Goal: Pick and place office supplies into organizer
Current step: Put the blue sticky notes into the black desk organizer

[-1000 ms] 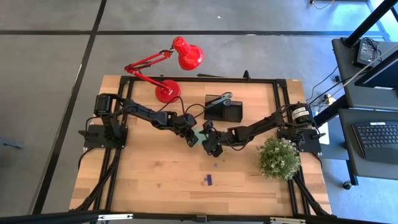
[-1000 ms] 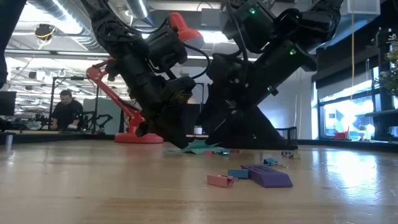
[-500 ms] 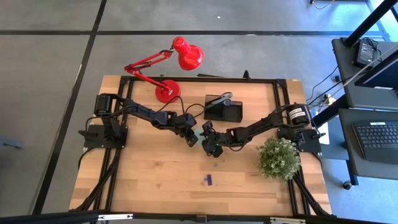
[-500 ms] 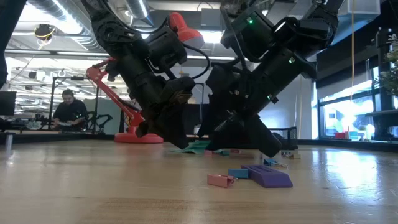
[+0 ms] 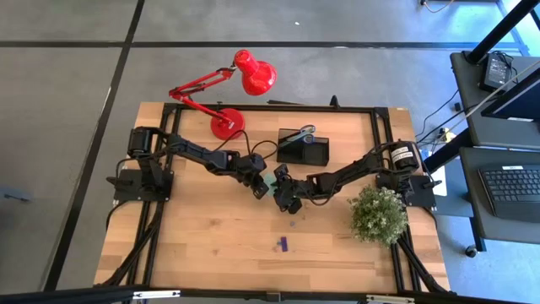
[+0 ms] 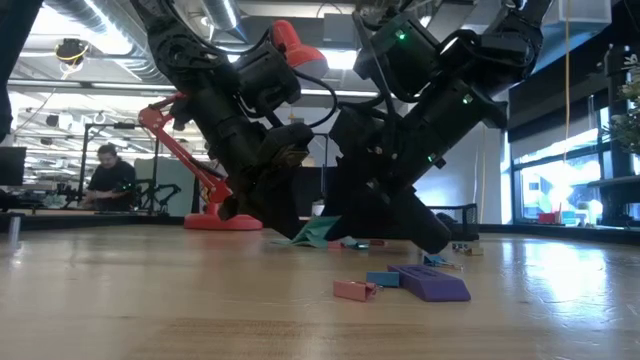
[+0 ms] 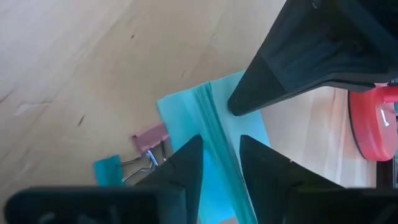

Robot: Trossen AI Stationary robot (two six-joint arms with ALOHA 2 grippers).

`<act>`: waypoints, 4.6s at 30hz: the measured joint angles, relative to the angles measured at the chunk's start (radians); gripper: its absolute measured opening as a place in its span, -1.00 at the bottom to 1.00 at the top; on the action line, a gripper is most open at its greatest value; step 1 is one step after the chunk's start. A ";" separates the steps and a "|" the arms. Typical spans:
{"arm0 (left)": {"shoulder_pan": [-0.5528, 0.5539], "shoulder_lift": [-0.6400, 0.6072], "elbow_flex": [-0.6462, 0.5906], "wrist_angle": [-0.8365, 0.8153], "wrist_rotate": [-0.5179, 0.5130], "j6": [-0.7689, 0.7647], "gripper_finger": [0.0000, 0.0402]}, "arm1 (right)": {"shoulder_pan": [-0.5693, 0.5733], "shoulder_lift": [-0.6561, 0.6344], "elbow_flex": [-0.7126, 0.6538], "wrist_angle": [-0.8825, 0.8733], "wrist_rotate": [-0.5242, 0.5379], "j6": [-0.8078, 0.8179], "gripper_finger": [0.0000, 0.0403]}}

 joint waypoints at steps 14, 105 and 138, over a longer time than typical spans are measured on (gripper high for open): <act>0.000 0.000 0.000 0.002 0.037 -0.001 -0.99 | 0.000 0.003 -0.001 0.014 -0.007 0.005 -0.43; 0.021 0.001 -0.001 0.048 0.033 0.106 -0.98 | 0.061 0.002 -0.001 0.024 0.085 -0.026 -0.97; 0.121 -0.140 0.000 -0.011 0.208 0.137 -0.55 | 0.062 0.003 -0.002 0.019 0.113 -0.024 -0.97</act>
